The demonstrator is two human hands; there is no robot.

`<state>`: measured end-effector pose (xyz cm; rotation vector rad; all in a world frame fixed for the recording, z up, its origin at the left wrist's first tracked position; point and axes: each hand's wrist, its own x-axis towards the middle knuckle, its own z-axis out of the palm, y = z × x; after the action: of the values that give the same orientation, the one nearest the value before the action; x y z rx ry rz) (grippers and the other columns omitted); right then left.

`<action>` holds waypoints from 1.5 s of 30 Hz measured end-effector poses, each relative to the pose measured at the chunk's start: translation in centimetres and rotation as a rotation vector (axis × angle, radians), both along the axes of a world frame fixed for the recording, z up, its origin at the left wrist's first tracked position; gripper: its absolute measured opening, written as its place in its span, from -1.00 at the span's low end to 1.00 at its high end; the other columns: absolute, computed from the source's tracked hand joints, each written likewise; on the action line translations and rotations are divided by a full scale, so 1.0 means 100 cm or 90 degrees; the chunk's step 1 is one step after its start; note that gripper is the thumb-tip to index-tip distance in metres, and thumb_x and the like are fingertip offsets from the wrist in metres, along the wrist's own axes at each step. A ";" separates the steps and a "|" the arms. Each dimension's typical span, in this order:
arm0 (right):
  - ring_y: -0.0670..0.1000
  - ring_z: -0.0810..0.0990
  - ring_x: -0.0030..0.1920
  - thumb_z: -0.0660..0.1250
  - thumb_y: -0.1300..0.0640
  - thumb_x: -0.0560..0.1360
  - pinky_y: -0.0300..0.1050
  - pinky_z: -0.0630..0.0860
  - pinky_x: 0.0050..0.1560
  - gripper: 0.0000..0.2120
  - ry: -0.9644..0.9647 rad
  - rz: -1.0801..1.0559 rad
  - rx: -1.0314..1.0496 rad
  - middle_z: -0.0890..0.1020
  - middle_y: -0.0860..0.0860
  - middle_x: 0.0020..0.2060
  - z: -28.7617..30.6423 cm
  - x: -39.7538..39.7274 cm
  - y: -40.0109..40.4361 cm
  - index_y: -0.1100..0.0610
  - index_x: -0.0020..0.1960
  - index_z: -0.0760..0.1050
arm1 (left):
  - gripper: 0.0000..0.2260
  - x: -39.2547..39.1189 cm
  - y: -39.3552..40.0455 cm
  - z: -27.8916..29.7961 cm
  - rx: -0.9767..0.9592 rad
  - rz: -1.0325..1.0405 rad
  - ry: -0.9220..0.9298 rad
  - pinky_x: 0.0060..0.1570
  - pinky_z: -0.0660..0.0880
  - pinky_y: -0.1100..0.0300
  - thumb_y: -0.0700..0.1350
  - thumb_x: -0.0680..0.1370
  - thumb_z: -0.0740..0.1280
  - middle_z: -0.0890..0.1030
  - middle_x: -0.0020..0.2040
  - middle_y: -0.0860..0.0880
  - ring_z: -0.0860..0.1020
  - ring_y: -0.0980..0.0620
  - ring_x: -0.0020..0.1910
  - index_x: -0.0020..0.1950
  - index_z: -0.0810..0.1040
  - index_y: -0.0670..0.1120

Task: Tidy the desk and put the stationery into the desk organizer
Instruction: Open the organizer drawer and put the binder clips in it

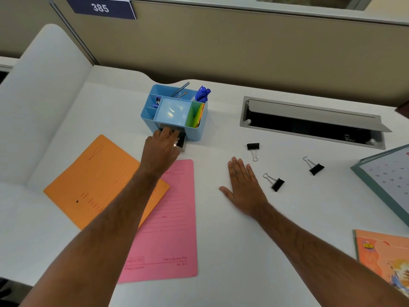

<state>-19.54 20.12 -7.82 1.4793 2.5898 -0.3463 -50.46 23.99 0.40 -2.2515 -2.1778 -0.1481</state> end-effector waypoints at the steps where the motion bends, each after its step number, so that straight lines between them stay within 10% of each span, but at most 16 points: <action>1: 0.14 -0.15 0.66 -0.17 -0.35 0.65 0.13 -0.09 0.64 -0.17 0.000 0.001 -0.001 -0.11 0.16 0.66 0.000 0.000 0.000 0.24 0.66 -0.13 | -0.56 0.002 -0.002 0.000 -0.004 0.006 -0.007 -0.05 0.59 -0.09 -0.15 0.55 0.42 0.55 0.27 -0.17 0.56 -0.19 0.10 0.43 0.50 -0.14; 11: 0.12 -0.13 0.66 0.02 -0.31 0.65 0.07 -0.15 0.64 -0.18 0.075 -0.018 -0.051 -0.10 0.12 0.66 0.011 0.000 0.004 0.21 0.67 -0.10 | -0.60 0.047 -0.036 -0.015 -0.027 0.036 -0.139 0.19 0.53 -0.08 -0.11 0.60 0.38 0.56 0.30 -0.19 0.51 -0.18 0.25 0.42 0.50 -0.20; 18: 0.15 0.44 0.29 0.42 0.14 0.56 -0.01 0.42 0.30 -0.73 0.321 -0.176 -0.028 0.50 0.10 0.28 0.037 0.014 0.041 0.18 0.23 0.57 | -0.41 0.098 -0.054 -0.051 -0.111 0.017 -0.196 0.63 0.11 -0.13 0.04 0.67 0.28 0.17 0.68 -0.11 0.13 -0.13 0.65 0.67 0.21 -0.05; 23: 0.12 0.48 0.13 0.44 0.06 0.52 -0.02 0.49 0.01 -0.79 0.330 -0.335 0.060 0.52 0.02 0.08 0.049 0.034 0.074 0.06 0.13 0.54 | -0.40 0.111 -0.062 -0.076 -0.145 0.000 -0.173 0.65 -0.09 -0.13 0.11 0.72 0.13 -0.05 0.72 -0.04 -0.13 -0.10 0.70 0.72 0.04 -0.02; 28: 0.19 0.47 0.24 0.46 -0.25 0.46 0.14 0.54 0.12 -0.38 0.274 -0.469 -0.073 0.49 0.10 0.22 0.048 0.031 0.097 0.04 0.33 0.32 | -0.39 0.107 -0.065 -0.086 -0.136 -0.012 -0.153 0.65 -0.17 -0.09 0.18 0.72 0.02 -0.11 0.72 -0.03 -0.17 -0.10 0.70 0.72 -0.03 0.00; 45: 0.06 0.51 0.12 0.46 0.04 0.52 0.04 0.54 0.04 -0.67 0.359 -0.237 0.042 0.57 0.01 0.12 0.063 -0.043 0.092 0.05 0.21 0.43 | -0.37 0.104 -0.067 -0.100 -0.099 -0.012 -0.137 0.66 -0.10 -0.12 0.24 0.70 0.01 -0.08 0.73 -0.01 -0.14 -0.06 0.70 0.72 -0.02 0.04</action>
<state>-23.83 29.35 -1.57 2.1541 2.7132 -0.8350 -40.03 17.30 -9.64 -2.4443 -2.3479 -0.2413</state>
